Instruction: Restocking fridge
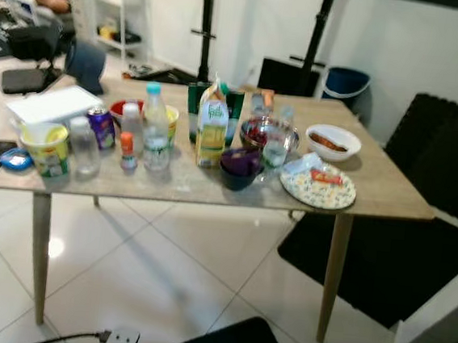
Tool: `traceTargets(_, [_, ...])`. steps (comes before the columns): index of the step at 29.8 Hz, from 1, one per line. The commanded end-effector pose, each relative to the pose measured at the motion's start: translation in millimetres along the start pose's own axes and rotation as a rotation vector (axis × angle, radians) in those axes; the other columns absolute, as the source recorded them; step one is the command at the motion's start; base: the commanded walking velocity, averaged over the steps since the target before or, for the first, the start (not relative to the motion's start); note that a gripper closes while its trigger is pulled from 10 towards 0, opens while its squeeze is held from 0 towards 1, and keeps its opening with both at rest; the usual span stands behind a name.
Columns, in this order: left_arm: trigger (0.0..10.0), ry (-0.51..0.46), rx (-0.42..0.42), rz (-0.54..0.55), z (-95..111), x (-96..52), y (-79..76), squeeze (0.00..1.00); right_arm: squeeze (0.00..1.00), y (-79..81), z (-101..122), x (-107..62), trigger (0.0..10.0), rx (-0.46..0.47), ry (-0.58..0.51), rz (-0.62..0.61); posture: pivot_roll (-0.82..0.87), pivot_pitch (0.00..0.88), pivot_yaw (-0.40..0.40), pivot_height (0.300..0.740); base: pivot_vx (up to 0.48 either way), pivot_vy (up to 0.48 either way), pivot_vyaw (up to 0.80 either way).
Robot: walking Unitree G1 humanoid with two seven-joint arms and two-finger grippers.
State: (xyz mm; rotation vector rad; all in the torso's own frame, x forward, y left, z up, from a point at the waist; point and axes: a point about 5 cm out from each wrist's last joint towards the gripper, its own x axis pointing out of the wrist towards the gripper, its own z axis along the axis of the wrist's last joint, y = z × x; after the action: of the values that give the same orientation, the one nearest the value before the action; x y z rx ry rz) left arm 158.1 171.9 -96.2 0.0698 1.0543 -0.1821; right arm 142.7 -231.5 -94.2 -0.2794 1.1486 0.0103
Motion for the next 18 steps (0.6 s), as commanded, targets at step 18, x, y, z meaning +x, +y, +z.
traceTargets(18, [10.0,-0.013,-0.021,-0.006,1.9,0.9,-4.2,0.00,0.00,-5.1,-2.3,-0.6,10.0,-0.007,0.006,-0.012,-0.08,0.000,0.009,0.740,0.250,0.000,0.00])
